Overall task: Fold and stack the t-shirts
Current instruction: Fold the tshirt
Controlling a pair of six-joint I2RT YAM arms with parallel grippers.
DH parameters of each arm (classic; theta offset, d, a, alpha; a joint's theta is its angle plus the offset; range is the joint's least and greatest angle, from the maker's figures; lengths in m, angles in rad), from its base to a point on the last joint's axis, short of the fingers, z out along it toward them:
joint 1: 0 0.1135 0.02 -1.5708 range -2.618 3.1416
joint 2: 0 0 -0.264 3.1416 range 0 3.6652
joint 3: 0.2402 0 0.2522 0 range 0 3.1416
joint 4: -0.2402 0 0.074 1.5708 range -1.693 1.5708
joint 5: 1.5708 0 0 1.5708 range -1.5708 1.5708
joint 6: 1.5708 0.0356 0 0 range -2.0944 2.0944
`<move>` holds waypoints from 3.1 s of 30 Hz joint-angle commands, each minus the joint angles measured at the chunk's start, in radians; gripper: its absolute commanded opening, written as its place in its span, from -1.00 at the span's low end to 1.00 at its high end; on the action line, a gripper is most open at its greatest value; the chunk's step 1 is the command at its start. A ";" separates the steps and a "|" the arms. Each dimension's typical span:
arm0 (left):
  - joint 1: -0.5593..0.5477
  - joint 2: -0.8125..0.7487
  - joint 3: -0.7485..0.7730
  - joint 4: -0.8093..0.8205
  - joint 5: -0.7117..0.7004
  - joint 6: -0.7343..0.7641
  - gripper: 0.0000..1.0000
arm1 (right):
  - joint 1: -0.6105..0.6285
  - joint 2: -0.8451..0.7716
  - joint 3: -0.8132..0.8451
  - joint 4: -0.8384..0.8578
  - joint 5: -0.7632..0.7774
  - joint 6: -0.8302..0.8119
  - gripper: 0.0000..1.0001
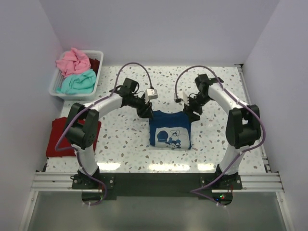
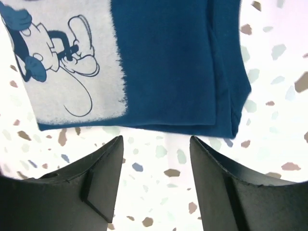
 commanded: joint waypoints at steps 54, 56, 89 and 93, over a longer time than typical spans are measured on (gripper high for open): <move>-0.358 -0.048 -0.034 0.028 -0.209 0.330 -1.00 | 0.097 0.318 0.252 -0.069 -0.421 0.449 -0.68; -0.366 -0.059 -0.040 0.050 -0.221 0.332 -1.00 | 0.117 0.344 0.265 -0.127 -0.425 0.384 -0.72; -0.328 -0.065 -0.006 0.189 -0.290 0.453 -1.00 | 0.146 0.579 0.344 -0.271 -0.407 0.240 -0.88; -0.338 -0.081 -0.034 0.208 -0.289 0.484 -1.00 | 0.130 0.565 0.410 -0.366 -0.422 0.202 -0.85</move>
